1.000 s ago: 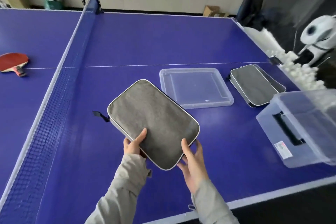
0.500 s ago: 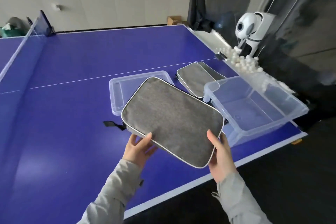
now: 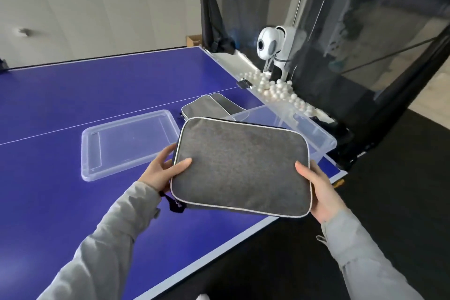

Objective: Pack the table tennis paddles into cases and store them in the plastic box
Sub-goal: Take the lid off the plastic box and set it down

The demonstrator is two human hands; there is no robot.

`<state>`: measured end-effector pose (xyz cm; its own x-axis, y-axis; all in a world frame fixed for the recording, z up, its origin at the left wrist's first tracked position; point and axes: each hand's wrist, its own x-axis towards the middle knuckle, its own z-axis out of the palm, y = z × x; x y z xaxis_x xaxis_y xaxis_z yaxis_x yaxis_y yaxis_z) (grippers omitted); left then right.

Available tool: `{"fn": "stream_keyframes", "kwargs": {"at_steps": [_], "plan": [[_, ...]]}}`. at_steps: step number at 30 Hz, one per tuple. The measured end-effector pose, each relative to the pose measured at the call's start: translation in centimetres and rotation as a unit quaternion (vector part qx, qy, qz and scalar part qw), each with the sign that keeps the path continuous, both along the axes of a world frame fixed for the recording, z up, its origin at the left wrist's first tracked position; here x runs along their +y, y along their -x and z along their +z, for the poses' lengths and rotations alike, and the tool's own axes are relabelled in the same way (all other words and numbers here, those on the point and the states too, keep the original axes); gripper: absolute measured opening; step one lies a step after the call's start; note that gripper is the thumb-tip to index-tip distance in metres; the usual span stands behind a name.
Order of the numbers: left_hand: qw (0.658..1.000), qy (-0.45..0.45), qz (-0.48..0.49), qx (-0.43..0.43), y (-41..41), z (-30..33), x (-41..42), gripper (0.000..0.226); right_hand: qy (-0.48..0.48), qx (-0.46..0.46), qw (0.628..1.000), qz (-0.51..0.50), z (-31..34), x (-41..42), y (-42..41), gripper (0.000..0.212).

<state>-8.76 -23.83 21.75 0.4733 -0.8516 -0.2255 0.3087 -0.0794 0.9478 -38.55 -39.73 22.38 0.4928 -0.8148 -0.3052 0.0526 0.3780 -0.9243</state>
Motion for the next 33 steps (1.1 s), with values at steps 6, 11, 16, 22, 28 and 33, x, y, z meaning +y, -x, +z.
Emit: {"fn": "stream_keyframes", "kwargs": {"at_steps": [6, 11, 16, 22, 28, 33], "plan": [[1.000, -0.004, 0.008, -0.022, 1.8, -1.2, -6.0, 0.097, 0.025, 0.020, 0.999, -0.013, -0.1, -7.3, 0.7, 0.059], [1.000, -0.007, 0.007, 0.007, 2.4, -2.8, -12.1, 0.099, 0.057, 0.054, 0.997, -0.018, 0.7, -14.4, -0.1, 0.063], [0.998, -0.030, 0.044, -0.017, 3.5, -3.8, -17.6, 0.064, 0.087, 0.104, 0.990, -0.026, 1.1, -21.0, -1.0, 0.059], [0.992, -0.048, 0.118, -0.007, 5.3, -5.0, -22.2, 0.067, 0.114, 0.153, 0.982, 0.006, 0.2, -26.5, -1.3, 0.018], [0.976, -0.124, 0.161, -0.080, 7.1, -6.7, -24.4, 0.072, 0.118, 0.201, 0.969, 0.085, -3.9, -31.8, -2.6, 0.025], [0.933, -0.247, 0.210, -0.155, 8.6, -9.2, -25.1, 0.080, 0.094, 0.248, 0.944, 0.197, -7.8, -34.8, -4.0, 0.049]]}}
